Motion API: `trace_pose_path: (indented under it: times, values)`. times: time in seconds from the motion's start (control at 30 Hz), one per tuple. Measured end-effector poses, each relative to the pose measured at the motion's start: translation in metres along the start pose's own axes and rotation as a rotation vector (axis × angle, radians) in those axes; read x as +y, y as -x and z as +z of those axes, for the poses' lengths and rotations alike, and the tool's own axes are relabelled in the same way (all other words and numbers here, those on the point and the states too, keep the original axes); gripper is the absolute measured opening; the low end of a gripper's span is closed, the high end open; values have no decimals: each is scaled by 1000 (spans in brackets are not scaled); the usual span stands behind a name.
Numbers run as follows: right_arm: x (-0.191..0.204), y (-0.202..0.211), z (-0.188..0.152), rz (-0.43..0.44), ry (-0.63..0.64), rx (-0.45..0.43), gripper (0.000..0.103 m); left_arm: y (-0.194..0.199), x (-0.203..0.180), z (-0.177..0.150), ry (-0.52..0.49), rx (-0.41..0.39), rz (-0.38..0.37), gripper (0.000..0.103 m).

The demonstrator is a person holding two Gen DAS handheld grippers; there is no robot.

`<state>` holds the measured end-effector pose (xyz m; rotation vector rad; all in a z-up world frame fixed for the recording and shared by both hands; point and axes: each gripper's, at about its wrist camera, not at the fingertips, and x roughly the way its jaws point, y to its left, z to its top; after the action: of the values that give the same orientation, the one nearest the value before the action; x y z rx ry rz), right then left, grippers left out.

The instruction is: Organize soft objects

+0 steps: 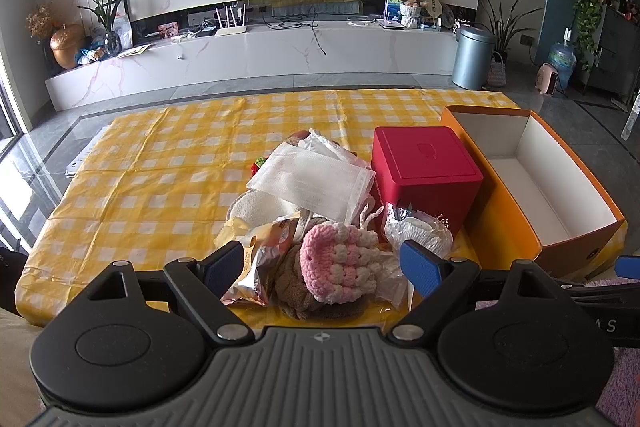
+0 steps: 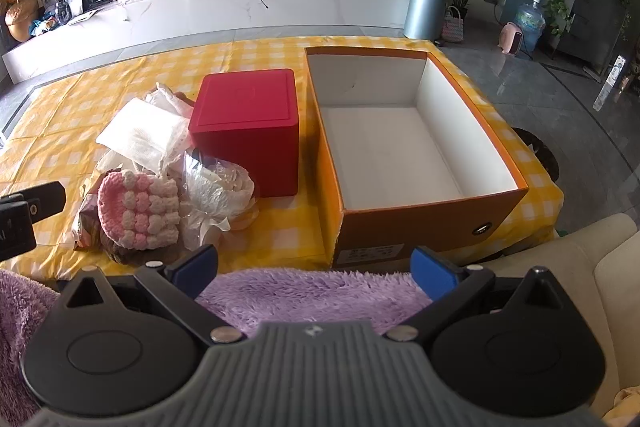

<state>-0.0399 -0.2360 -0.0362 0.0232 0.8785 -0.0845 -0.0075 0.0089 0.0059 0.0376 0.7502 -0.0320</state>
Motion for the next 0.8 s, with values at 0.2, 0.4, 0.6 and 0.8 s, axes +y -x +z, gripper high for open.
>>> trace_pose_path:
  times: [0.2,0.4,0.6,0.8]
  values:
    - [2,-1,1,2,6,3,101,0,0,0,1,-1,0,103]
    - [2,-1,1,11,6,0,101,0,1,-2,15,2,-8,103]
    - [4,-3,-5,62,8,-50,100,-1,7,-5,16,-8,-68,89]
    - [14,-10,-9,122,40,-93,100,-15,19,-13,47,36,-157,75]
